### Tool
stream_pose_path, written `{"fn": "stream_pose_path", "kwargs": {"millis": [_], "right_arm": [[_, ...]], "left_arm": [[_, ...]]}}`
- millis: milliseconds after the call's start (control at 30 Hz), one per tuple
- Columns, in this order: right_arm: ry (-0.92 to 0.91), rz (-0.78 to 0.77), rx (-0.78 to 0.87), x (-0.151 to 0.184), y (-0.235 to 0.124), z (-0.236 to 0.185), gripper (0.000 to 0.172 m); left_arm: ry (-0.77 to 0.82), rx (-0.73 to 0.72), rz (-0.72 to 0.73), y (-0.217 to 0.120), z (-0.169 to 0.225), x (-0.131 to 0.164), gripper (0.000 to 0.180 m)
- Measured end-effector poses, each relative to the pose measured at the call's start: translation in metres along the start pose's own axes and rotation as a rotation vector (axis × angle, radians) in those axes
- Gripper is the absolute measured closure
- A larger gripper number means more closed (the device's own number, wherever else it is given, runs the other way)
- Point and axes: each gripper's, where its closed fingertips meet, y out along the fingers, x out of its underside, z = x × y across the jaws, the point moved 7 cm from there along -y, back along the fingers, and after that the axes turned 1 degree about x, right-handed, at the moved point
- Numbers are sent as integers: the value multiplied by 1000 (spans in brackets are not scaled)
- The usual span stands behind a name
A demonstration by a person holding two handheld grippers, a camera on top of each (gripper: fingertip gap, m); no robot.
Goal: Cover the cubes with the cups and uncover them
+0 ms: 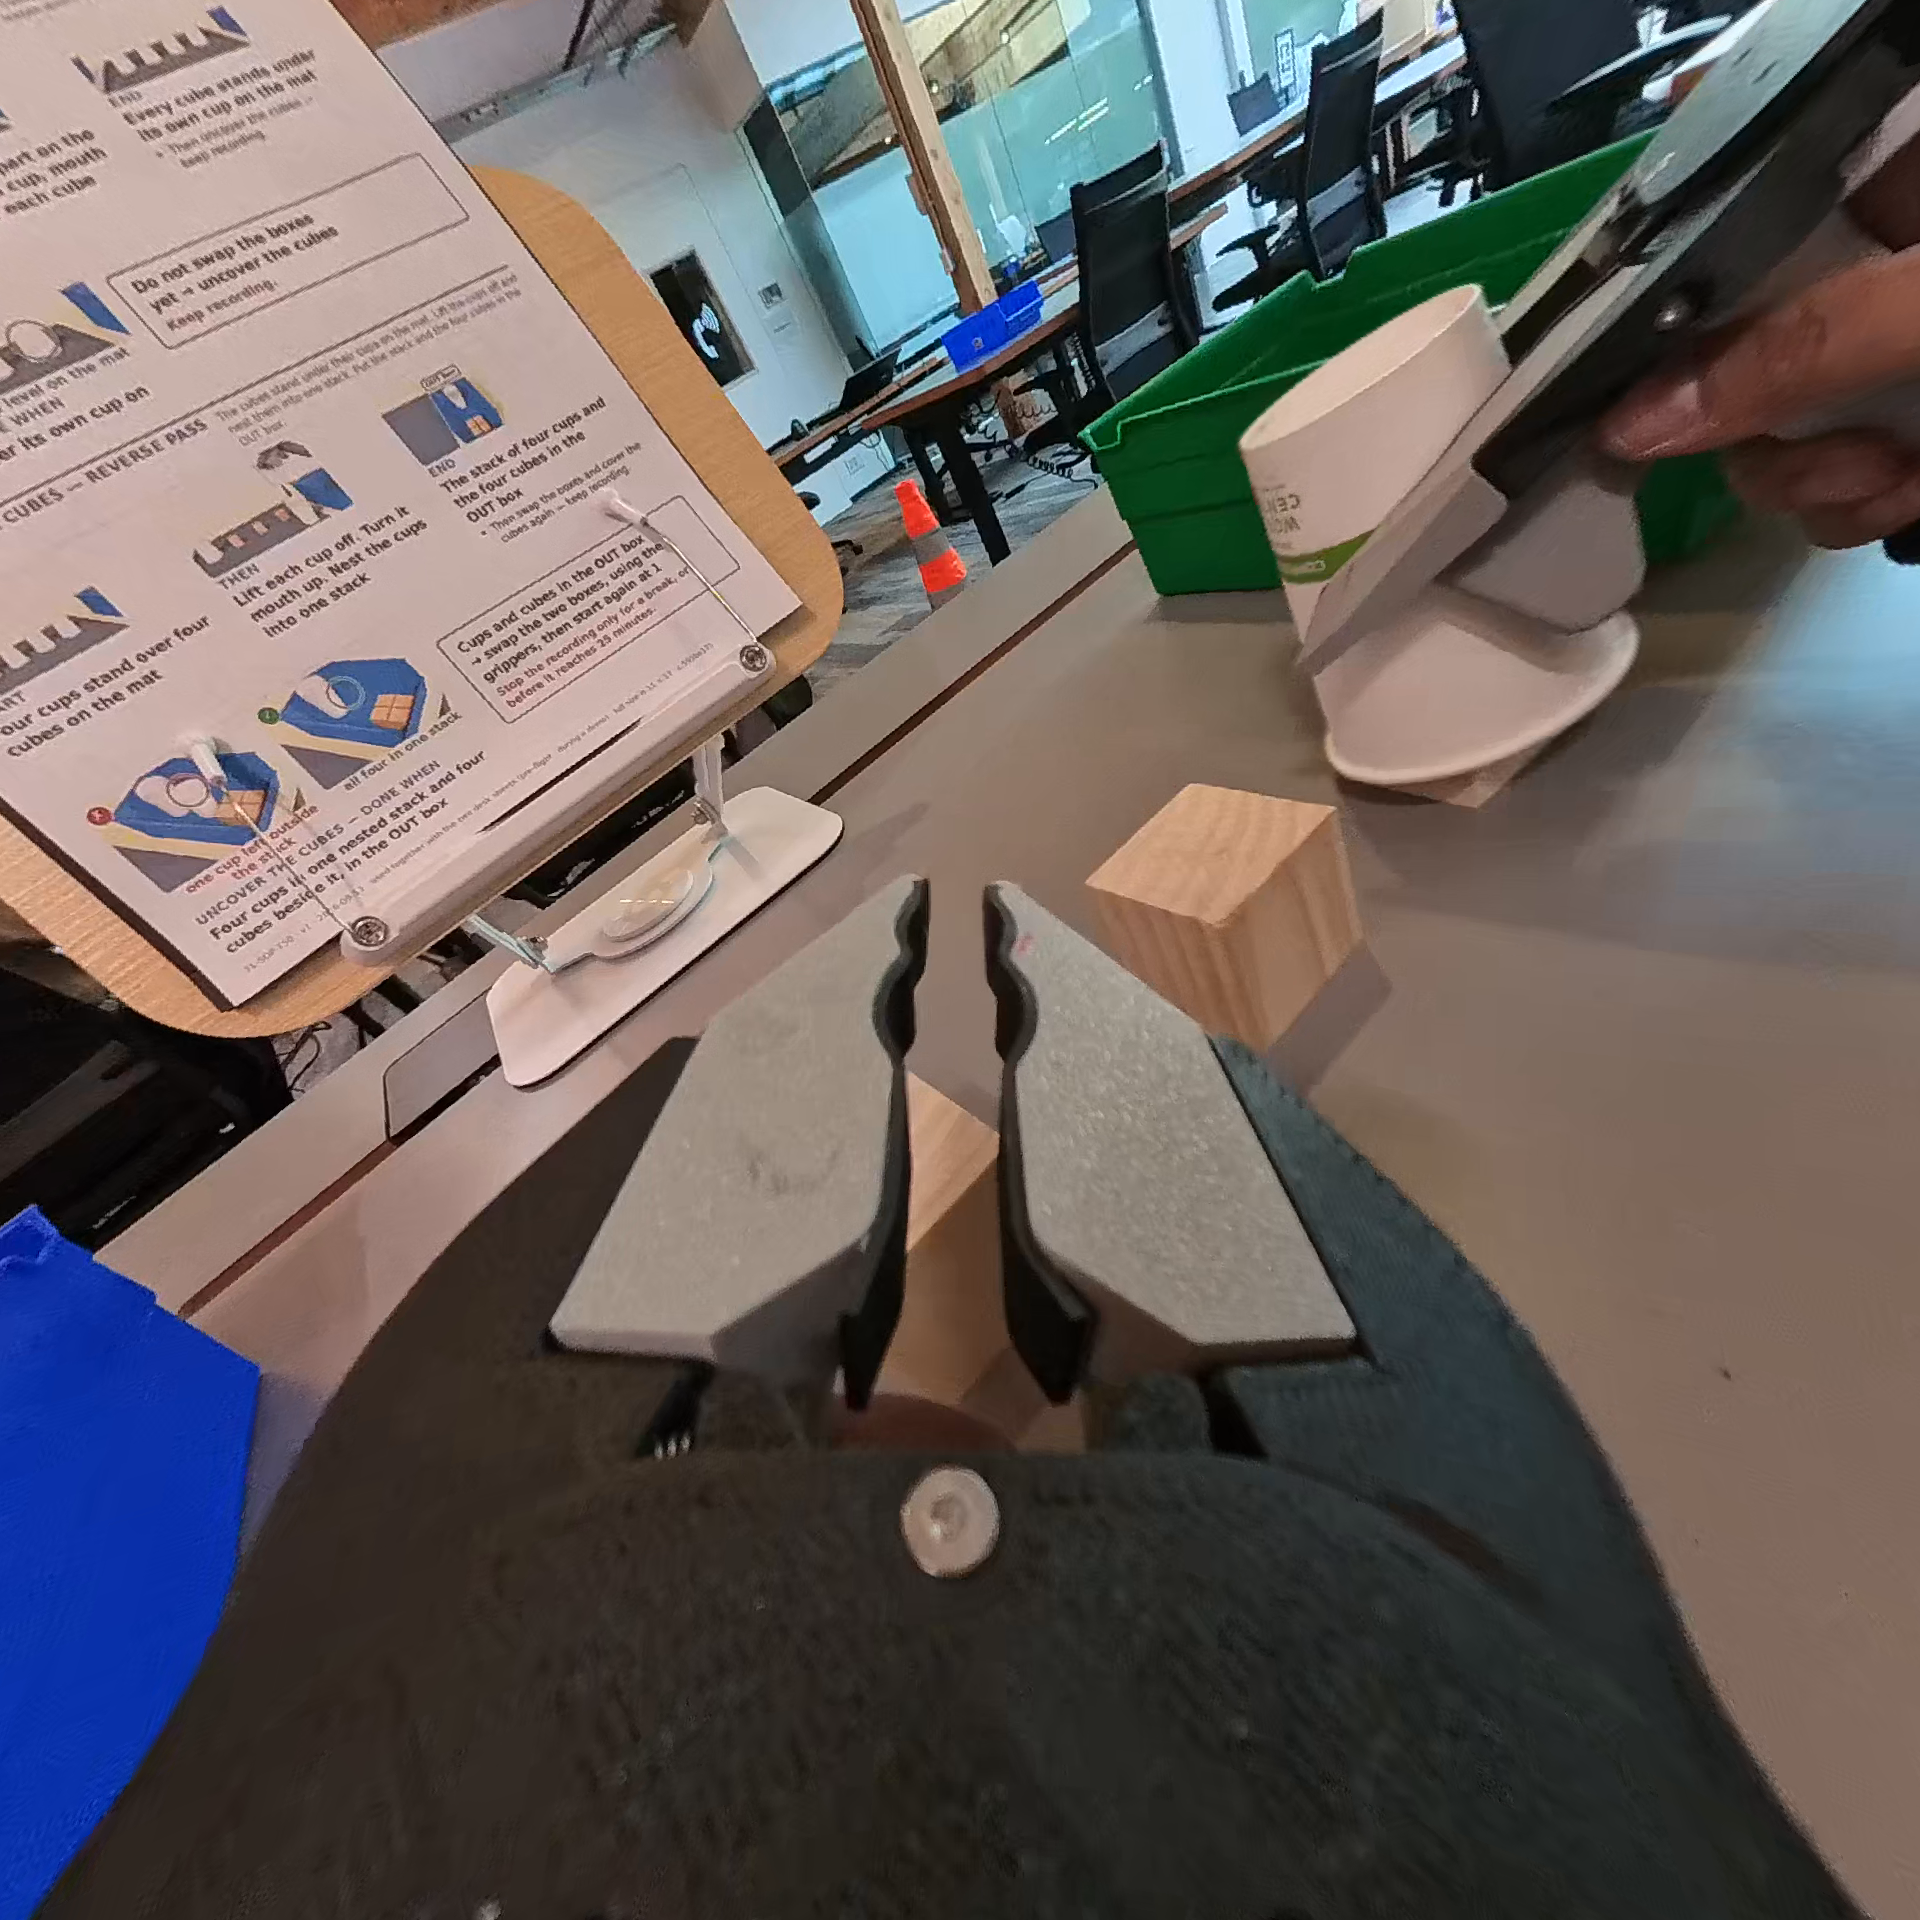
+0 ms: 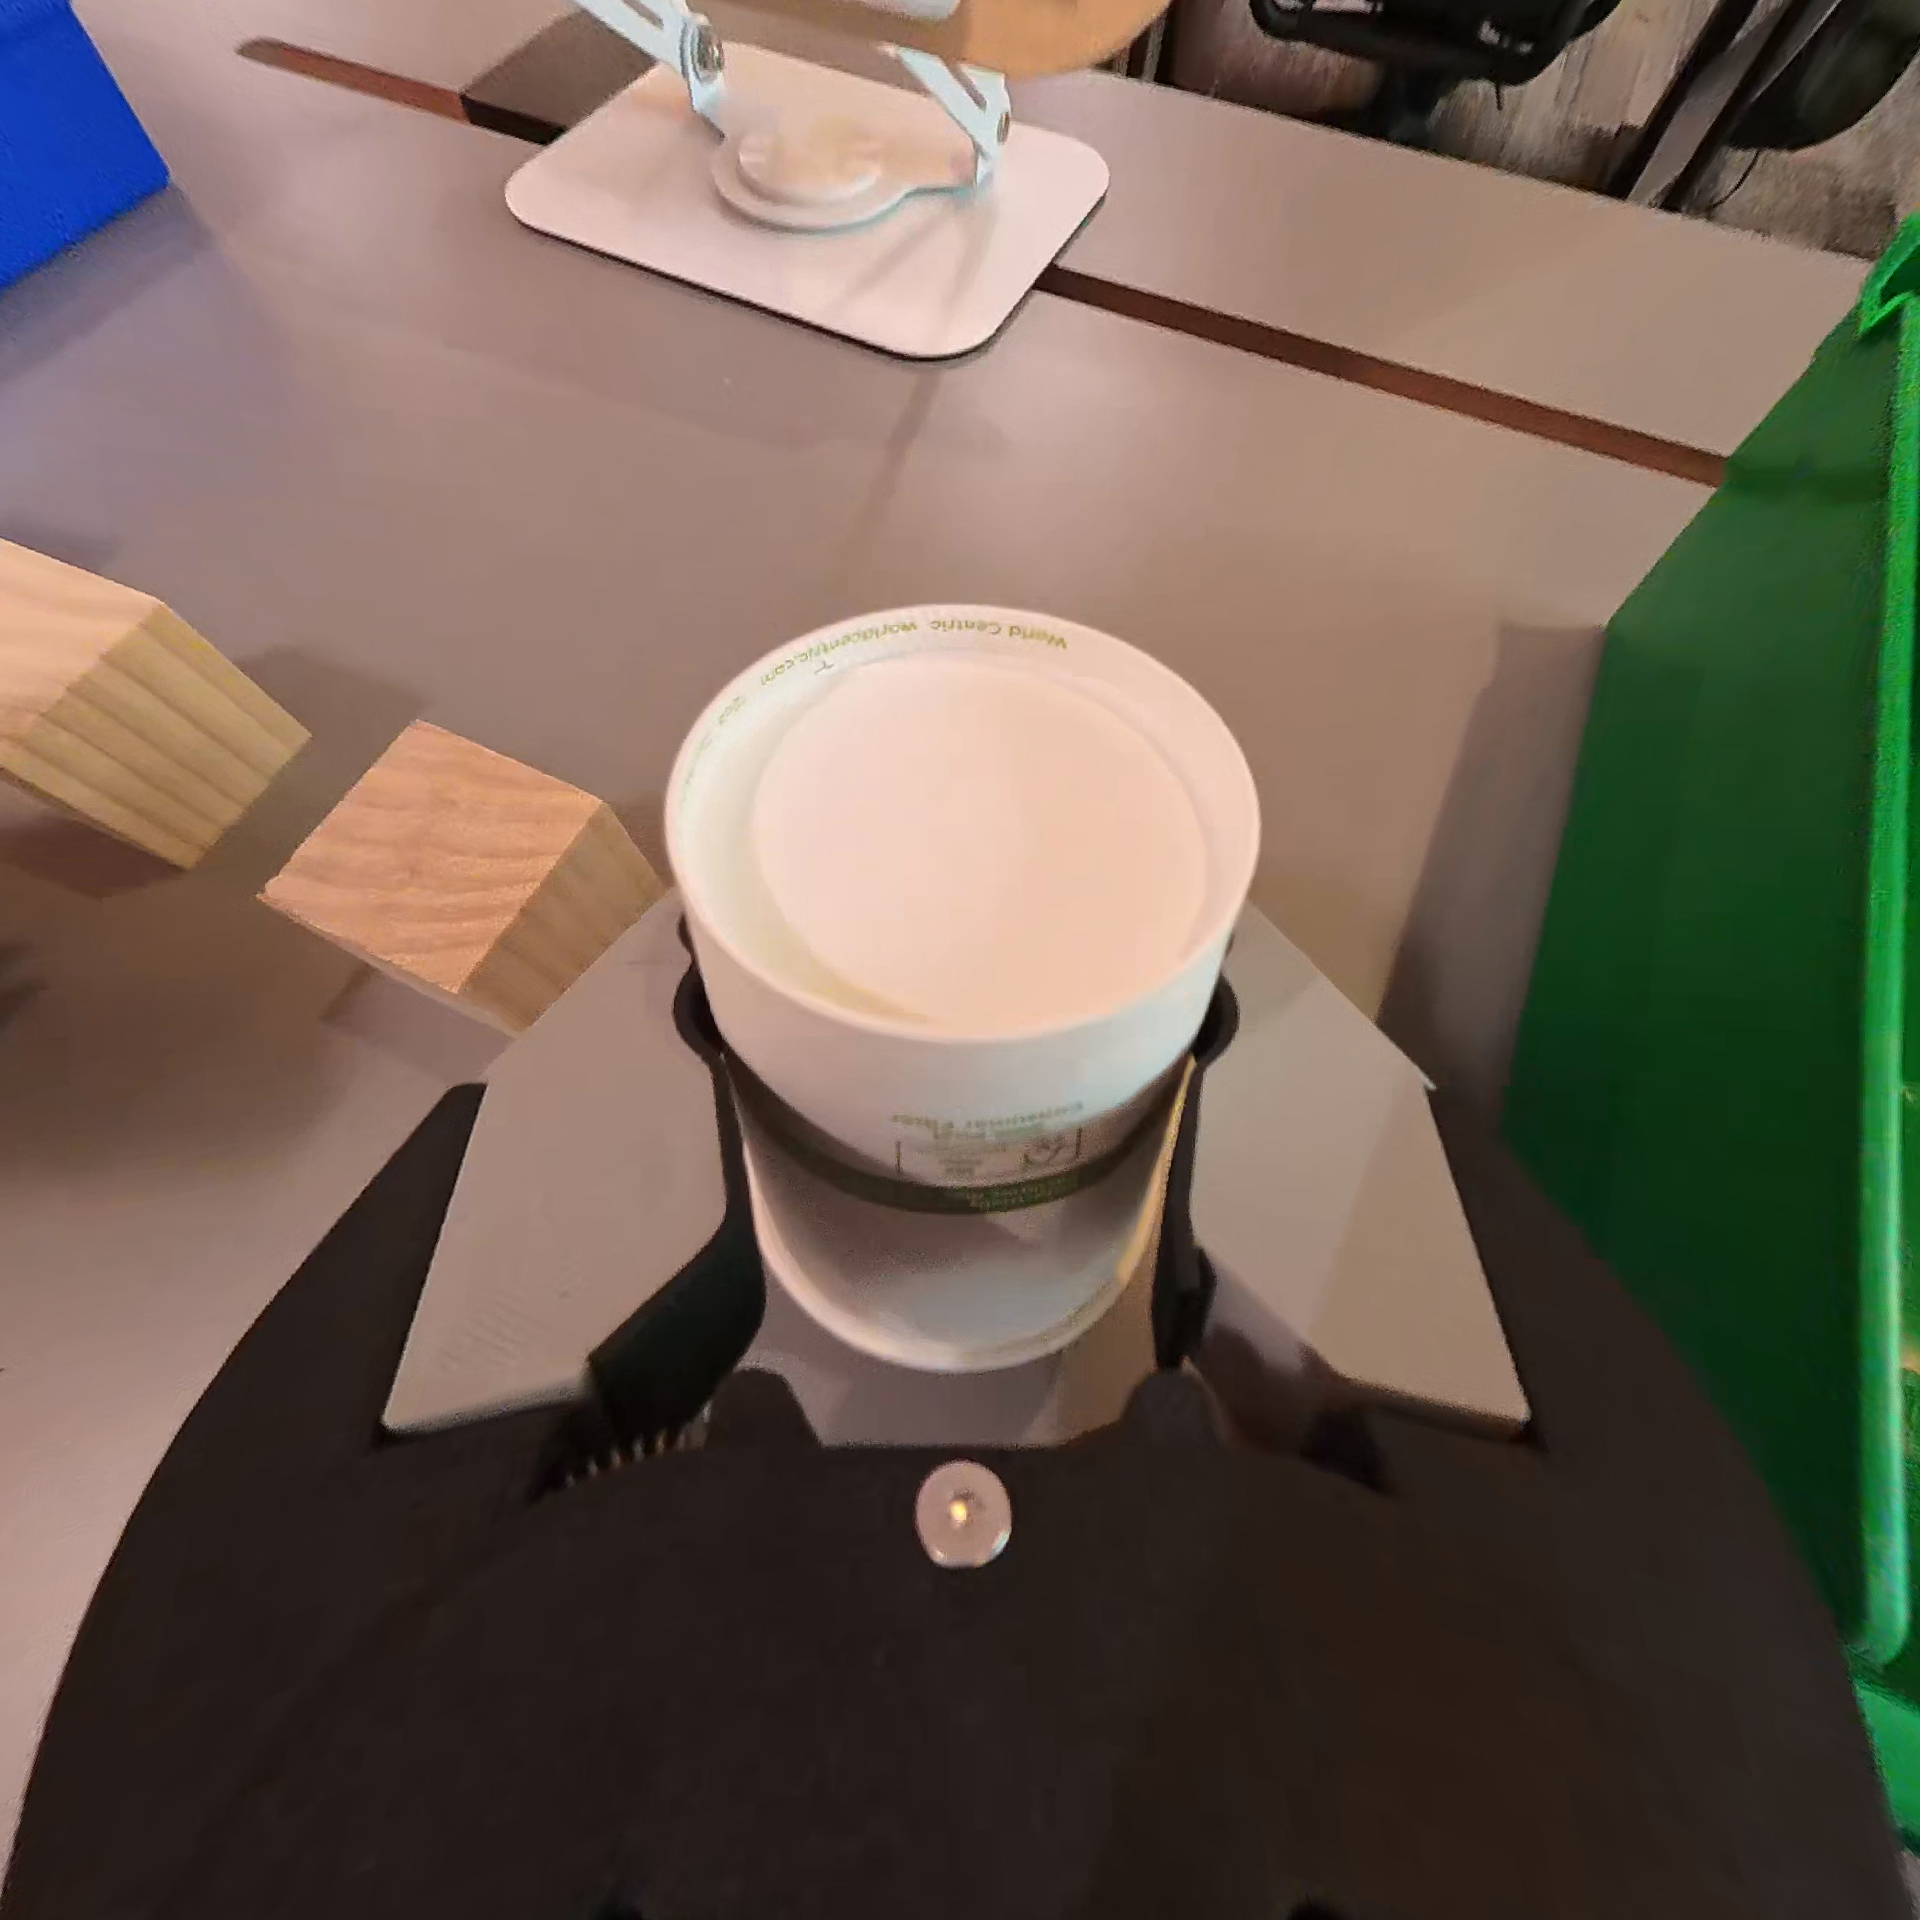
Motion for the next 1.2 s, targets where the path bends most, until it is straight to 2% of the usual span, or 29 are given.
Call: {"fn": "stream_pose_path", "kwargs": {"millis": [267, 367, 433, 600, 733, 833, 900, 1100, 1200], "right_arm": [[-33, 162, 19, -18, -19, -3, 79], [-44, 247, 63, -26, -31, 2, 77], [-32, 321, 77, -32, -41, 4, 76], [8, 466, 45, -42, -64, 4, 82], [9, 467, 27, -42, -65, 2, 84], [2, 452, 16, -41, -62, -1, 84], [-3, 446, 13, -41, -61, -2, 85], [-6, 434, 3, -40, -59, -3, 87], [-10, 433, 5, -40, -59, -2, 87]], "left_arm": [[-91, -21, -1, -7, -13, -1, 164], [-178, -40, 9, -29, -37, -6, 158], [-175, -86, -8, -52, -66, -10, 157], [-112, -192, -268, -113, -163, 4, 156], [-84, -222, -514, -146, -218, 29, 158], [-62, -161, -654, -152, -221, 50, 155], [-48, -144, -704, -153, -217, 59, 160], [-36, -161, -728, -146, -218, 70, 176], [-62, -159, -743, -145, -221, 72, 171]]}}
